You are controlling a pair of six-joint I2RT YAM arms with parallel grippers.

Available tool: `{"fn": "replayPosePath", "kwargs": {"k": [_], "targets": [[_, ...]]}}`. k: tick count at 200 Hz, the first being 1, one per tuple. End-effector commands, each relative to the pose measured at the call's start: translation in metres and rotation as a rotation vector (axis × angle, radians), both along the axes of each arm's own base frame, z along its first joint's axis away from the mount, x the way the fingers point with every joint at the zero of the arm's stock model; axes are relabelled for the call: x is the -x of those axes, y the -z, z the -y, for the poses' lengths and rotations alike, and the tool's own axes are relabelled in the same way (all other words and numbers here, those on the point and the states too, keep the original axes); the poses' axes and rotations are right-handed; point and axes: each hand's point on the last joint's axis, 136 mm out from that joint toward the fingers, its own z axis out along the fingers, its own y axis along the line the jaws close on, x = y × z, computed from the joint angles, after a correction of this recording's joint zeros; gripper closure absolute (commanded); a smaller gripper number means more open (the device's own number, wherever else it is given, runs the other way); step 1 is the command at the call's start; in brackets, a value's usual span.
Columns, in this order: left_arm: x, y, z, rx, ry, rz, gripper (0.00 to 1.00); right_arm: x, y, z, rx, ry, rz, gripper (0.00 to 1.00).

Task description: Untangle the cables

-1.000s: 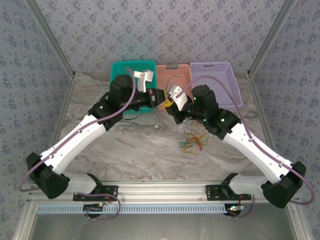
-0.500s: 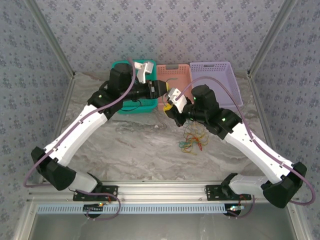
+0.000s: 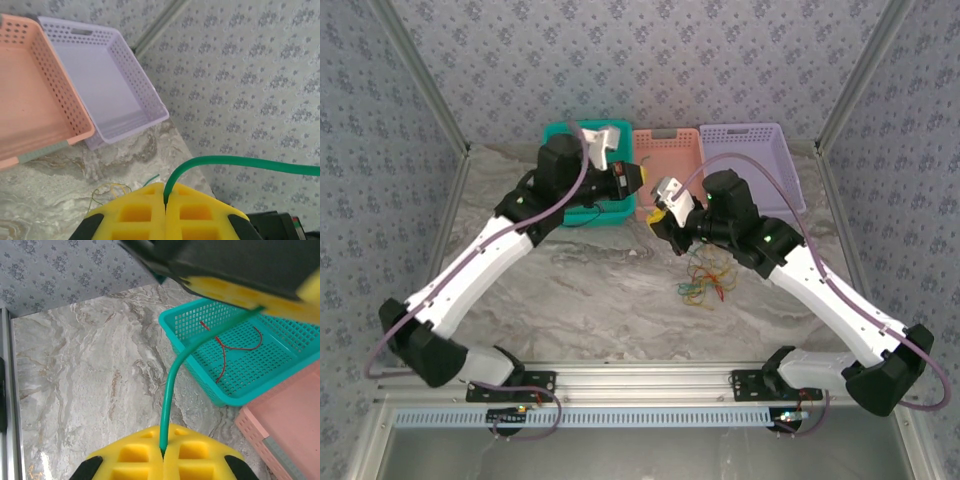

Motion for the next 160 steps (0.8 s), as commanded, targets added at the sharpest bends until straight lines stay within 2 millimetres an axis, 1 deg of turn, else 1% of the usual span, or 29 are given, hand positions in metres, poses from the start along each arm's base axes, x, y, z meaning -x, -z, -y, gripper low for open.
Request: {"fn": "replayPosePath", "kwargs": {"k": [1,22,41,58,62,74,91,100,113,127,142,160], "targets": [[-0.015,-0.056,-0.039,0.182,-0.214,0.172,1.00,0.008,0.014,-0.001,-0.019,-0.010,-0.115,1.00],[-0.015,-0.056,-0.050,0.286,-0.273,0.195,1.00,0.006,0.022,-0.003,-0.029,0.002,-0.177,1.00],[-0.016,-0.057,-0.053,0.356,-0.286,0.191,1.00,0.006,0.026,-0.004,-0.028,0.005,-0.204,1.00],[-0.016,-0.057,-0.051,0.393,-0.278,0.175,1.00,0.005,0.028,-0.002,-0.018,0.018,-0.216,1.00],[-0.016,-0.058,-0.050,0.397,-0.272,0.173,0.97,0.005,0.028,-0.002,-0.016,0.021,-0.216,1.00],[-0.014,-0.062,-0.046,0.404,-0.248,0.170,0.82,0.003,0.028,0.000,-0.008,0.037,-0.215,1.00],[-0.008,-0.070,-0.045,0.406,-0.224,0.173,0.52,0.001,0.025,0.006,-0.002,0.065,-0.204,1.00],[-0.005,-0.074,-0.048,0.401,-0.224,0.176,0.42,-0.001,0.022,0.010,-0.004,0.084,-0.201,1.00],[0.002,-0.078,-0.054,0.389,-0.234,0.185,0.33,-0.004,0.016,0.018,-0.012,0.109,-0.198,1.00],[0.011,-0.079,-0.065,0.368,-0.254,0.196,0.26,-0.007,0.011,0.027,-0.020,0.141,-0.195,1.00],[0.019,-0.072,-0.077,0.327,-0.286,0.194,0.17,-0.012,0.004,0.039,-0.035,0.177,-0.195,1.00],[0.027,-0.056,-0.088,0.245,-0.310,0.163,0.15,-0.023,-0.002,0.057,-0.050,0.258,-0.197,1.00]]}}
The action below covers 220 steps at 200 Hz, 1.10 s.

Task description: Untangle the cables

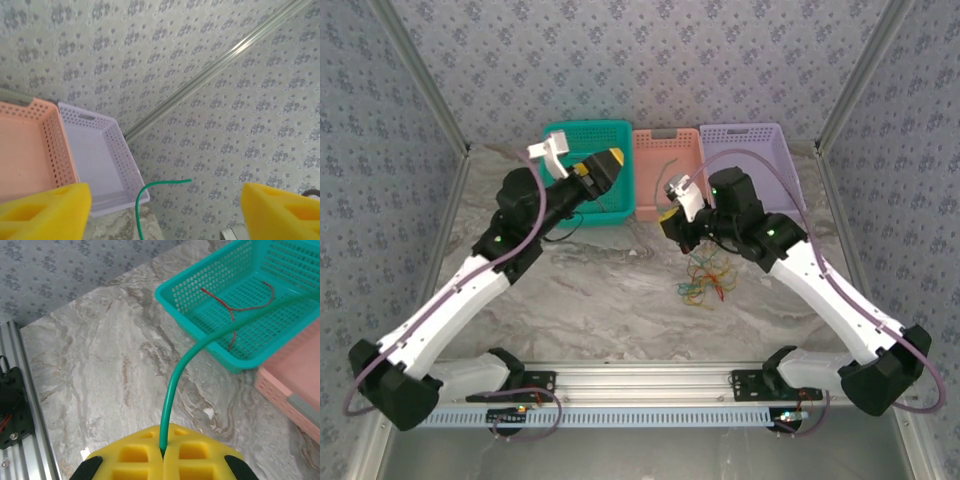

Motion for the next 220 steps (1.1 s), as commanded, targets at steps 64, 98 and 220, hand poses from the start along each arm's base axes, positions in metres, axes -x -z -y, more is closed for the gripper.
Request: {"fn": "replayPosePath", "kwargs": {"k": [64,98,220], "targets": [[0.062,0.128,0.004,-0.401,0.103,-0.212,0.27,-0.081,-0.045,0.105,-0.085,0.473,-0.031,1.00],[0.090,0.187,0.017,-0.517,0.152,-0.265,0.38,-0.108,-0.058,0.119,-0.107,0.549,-0.030,1.00],[0.133,0.251,0.019,-0.620,0.143,-0.190,0.56,-0.186,-0.061,0.114,-0.228,0.587,-0.098,1.00]]}}
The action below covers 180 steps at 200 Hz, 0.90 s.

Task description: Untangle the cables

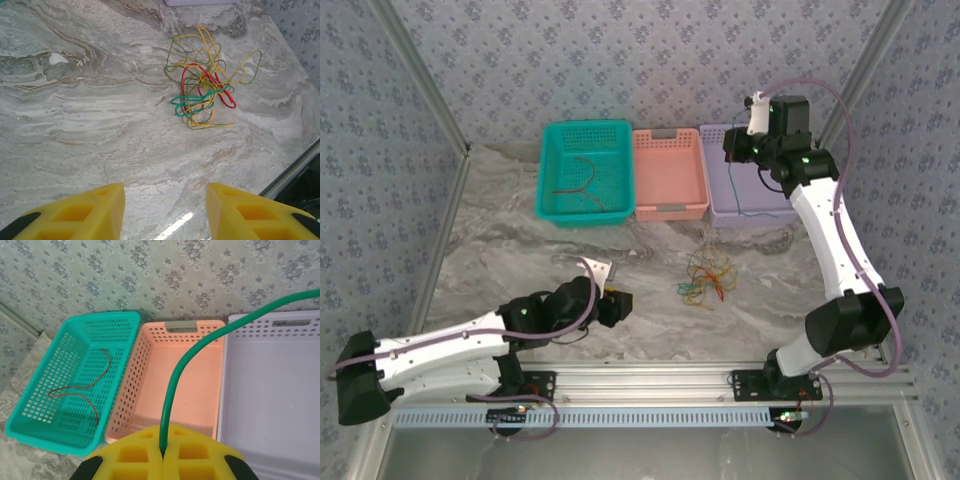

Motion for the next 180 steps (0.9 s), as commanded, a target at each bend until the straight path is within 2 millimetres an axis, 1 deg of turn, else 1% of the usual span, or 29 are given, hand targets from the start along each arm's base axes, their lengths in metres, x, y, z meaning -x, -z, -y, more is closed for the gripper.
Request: {"fn": "replayPosePath", "kwargs": {"k": [1,29,42,54,78,82,88,93,95,97,101,104,118,127,130,150,155,157,158,162,163,165,168,180], "targets": [[-0.009,-0.017,-0.007,0.057,-0.056,0.072,0.56,-0.014,-0.010,-0.019,-0.076,-0.052,0.024,1.00],[-0.009,-0.019,-0.013,0.058,-0.067,0.083,0.56,-0.037,-0.007,-0.042,-0.133,-0.114,0.032,1.00],[-0.008,-0.018,-0.015,0.052,-0.066,0.085,0.56,-0.050,0.000,-0.054,-0.129,-0.132,0.018,1.00],[-0.008,-0.017,-0.015,0.050,-0.065,0.084,0.56,-0.060,0.001,-0.064,-0.121,-0.148,0.018,1.00],[-0.008,-0.017,-0.016,0.049,-0.064,0.090,0.56,-0.085,0.018,-0.087,-0.115,-0.162,-0.016,1.00],[-0.008,-0.017,-0.016,0.049,-0.063,0.091,0.56,-0.089,0.023,-0.091,-0.114,-0.162,-0.029,1.00],[-0.008,-0.017,-0.016,0.046,-0.062,0.091,0.56,-0.094,0.025,-0.095,-0.117,-0.161,-0.034,1.00],[-0.008,-0.017,-0.016,0.044,-0.064,0.092,0.56,-0.100,0.031,-0.099,-0.118,-0.159,-0.047,1.00],[-0.008,-0.017,-0.016,0.044,-0.065,0.093,0.56,-0.101,0.037,-0.101,-0.116,-0.160,-0.059,1.00],[-0.008,-0.017,-0.016,0.044,-0.064,0.092,0.56,-0.103,0.035,-0.102,-0.117,-0.157,-0.057,1.00],[-0.008,-0.017,-0.016,0.041,-0.064,0.093,0.56,-0.107,0.039,-0.104,-0.116,-0.153,-0.066,1.00],[-0.008,-0.017,-0.017,0.041,-0.064,0.093,0.56,-0.110,0.046,-0.107,-0.114,-0.151,-0.081,1.00],[-0.008,-0.016,-0.018,0.030,-0.066,0.092,0.56,-0.121,0.063,-0.118,-0.114,-0.147,-0.110,1.00],[-0.008,-0.015,-0.019,0.024,-0.068,0.090,0.56,-0.129,0.079,-0.126,-0.117,-0.148,-0.132,1.00],[-0.008,-0.014,-0.020,0.022,-0.068,0.089,0.56,-0.131,0.080,-0.129,-0.121,-0.153,-0.132,1.00],[-0.007,-0.012,-0.021,0.021,-0.070,0.079,0.56,-0.147,0.117,-0.147,-0.127,-0.166,-0.179,1.00],[-0.007,-0.010,-0.022,0.017,-0.071,0.076,0.56,-0.151,0.123,-0.149,-0.130,-0.159,-0.186,1.00],[-0.007,-0.010,-0.022,0.019,-0.072,0.074,0.56,-0.153,0.128,-0.150,-0.133,-0.153,-0.197,1.00],[-0.006,-0.010,-0.022,0.021,-0.071,0.073,0.56,-0.153,0.126,-0.150,-0.135,-0.152,-0.194,1.00],[-0.006,-0.009,-0.022,0.019,-0.072,0.071,0.56,-0.157,0.136,-0.152,-0.136,-0.145,-0.206,1.00],[-0.006,-0.010,-0.022,0.020,-0.072,0.071,0.56,-0.157,0.134,-0.152,-0.138,-0.145,-0.202,1.00],[-0.006,-0.009,-0.022,0.019,-0.073,0.071,0.57,-0.157,0.142,-0.153,-0.134,-0.141,-0.226,1.00],[-0.006,-0.009,-0.023,0.020,-0.073,0.069,0.57,-0.157,0.150,-0.153,-0.130,-0.136,-0.243,1.00],[-0.005,-0.008,-0.024,0.024,-0.076,0.065,0.57,-0.162,0.172,-0.153,-0.129,-0.116,-0.288,1.00]]}}
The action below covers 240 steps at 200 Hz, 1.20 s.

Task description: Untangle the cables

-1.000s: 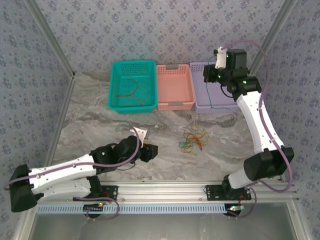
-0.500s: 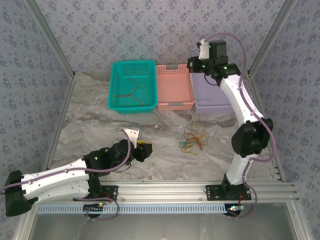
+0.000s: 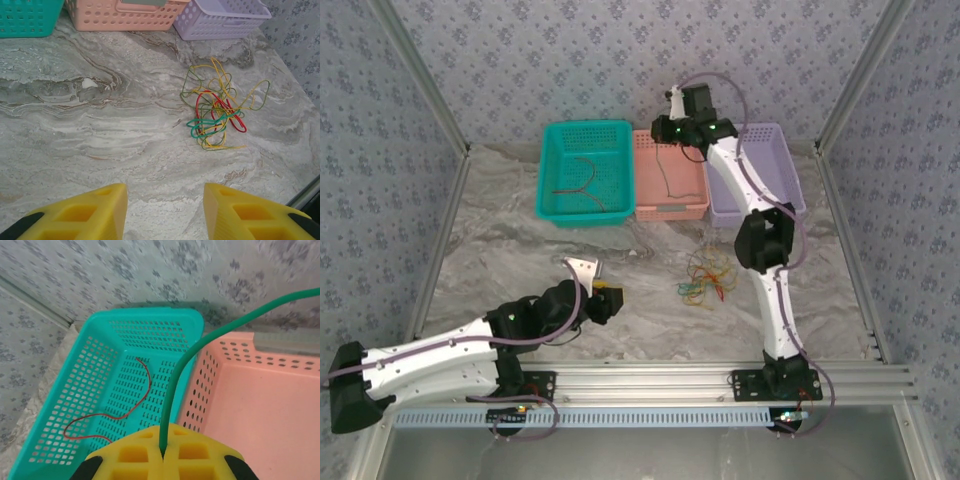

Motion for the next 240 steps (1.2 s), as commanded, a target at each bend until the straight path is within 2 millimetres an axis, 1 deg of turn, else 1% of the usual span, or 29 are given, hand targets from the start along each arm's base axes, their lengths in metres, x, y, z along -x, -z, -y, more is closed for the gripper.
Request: {"fn": "replayPosePath", "kwargs": {"k": [1,14,25,35,58,87,95,109,118,127,134,146,150,155,160,175,180,189,202,209,213,217,220,224,227,229,234,236,240], "targets": [[0.001,0.003,-0.007,-0.010,-0.014,0.002,0.57,-0.003,0.044,0.000,0.011,0.048,-0.125,1.00],[0.001,0.004,-0.009,-0.010,-0.021,0.002,0.57,-0.003,0.063,0.003,0.032,0.075,-0.164,1.00],[0.001,0.004,-0.011,-0.006,-0.026,0.005,0.57,-0.003,0.073,0.006,0.047,0.096,-0.185,1.00],[0.000,0.003,-0.012,-0.004,-0.030,0.009,0.57,-0.002,0.078,0.009,0.053,0.119,-0.204,1.00],[0.000,0.000,-0.009,0.000,-0.025,0.016,0.57,-0.003,0.082,0.020,0.045,0.168,-0.240,1.00],[-0.001,0.000,-0.006,0.001,-0.020,0.012,0.57,-0.002,0.087,0.020,0.007,0.178,-0.285,0.99],[-0.001,0.001,-0.006,0.004,-0.022,0.012,0.57,0.000,0.086,0.018,0.006,0.173,-0.286,0.96],[-0.001,0.001,-0.006,0.005,-0.023,0.009,0.57,0.002,0.083,0.017,0.008,0.172,-0.291,0.82],[-0.001,0.000,-0.007,0.004,-0.024,0.008,0.56,0.004,0.078,0.017,0.014,0.173,-0.289,0.73],[0.000,0.001,-0.008,-0.001,-0.024,0.006,0.56,0.007,0.068,0.019,0.027,0.179,-0.272,0.65],[0.000,-0.001,-0.009,-0.001,-0.026,0.006,0.55,0.010,0.060,0.018,0.038,0.182,-0.251,0.61],[0.000,-0.002,-0.010,-0.003,-0.030,0.008,0.52,0.015,0.037,0.019,0.052,0.187,-0.201,0.56],[0.000,-0.002,-0.011,-0.003,-0.031,0.008,0.52,0.017,0.032,0.021,0.059,0.191,-0.188,0.55],[0.000,-0.003,-0.011,-0.004,-0.034,0.009,0.51,0.020,0.020,0.022,0.061,0.198,-0.165,0.54],[-0.001,-0.003,-0.012,-0.005,-0.036,0.009,0.50,0.023,0.013,0.024,0.067,0.204,-0.153,0.54],[-0.001,-0.005,-0.013,-0.007,-0.041,0.009,0.48,0.035,-0.017,0.032,0.078,0.225,-0.101,0.53],[-0.001,-0.005,-0.013,-0.010,-0.043,0.009,0.48,0.040,-0.022,0.034,0.090,0.232,-0.090,0.53],[-0.002,-0.005,-0.014,-0.014,-0.048,0.006,0.48,0.051,-0.038,0.041,0.101,0.252,-0.057,0.53],[-0.002,-0.005,-0.013,-0.026,-0.050,-0.002,0.47,0.070,-0.051,0.052,0.115,0.279,-0.028,0.54],[-0.001,-0.004,-0.012,-0.033,-0.044,-0.007,0.47,0.079,-0.065,0.058,0.099,0.294,0.012,0.54],[-0.001,-0.004,-0.011,-0.036,-0.041,-0.011,0.47,0.088,-0.058,0.063,0.110,0.301,0.001,0.54],[-0.001,-0.003,-0.010,-0.041,-0.036,-0.016,0.47,0.096,-0.064,0.068,0.104,0.310,0.017,0.54],[0.000,-0.003,-0.009,-0.044,-0.032,-0.019,0.47,0.102,-0.058,0.072,0.110,0.316,0.010,0.54],[0.000,-0.003,-0.007,-0.048,-0.025,-0.025,0.47,0.111,-0.063,0.076,0.107,0.325,0.020,0.54],[0.000,-0.002,-0.006,-0.052,-0.021,-0.028,0.46,0.119,-0.058,0.082,0.113,0.333,0.015,0.54],[0.001,-0.002,-0.005,-0.051,-0.018,-0.030,0.46,0.122,-0.062,0.085,0.111,0.339,0.023,0.54],[0.001,-0.002,-0.003,-0.053,-0.010,-0.036,0.47,0.135,-0.049,0.091,0.128,0.351,-0.001,0.54],[0.002,-0.002,-0.002,-0.054,-0.006,-0.037,0.46,0.140,-0.053,0.095,0.125,0.358,0.007,0.54],[0.002,0.000,0.000,-0.056,0.000,-0.042,0.46,0.153,-0.044,0.102,0.139,0.369,-0.010,0.54]]}}
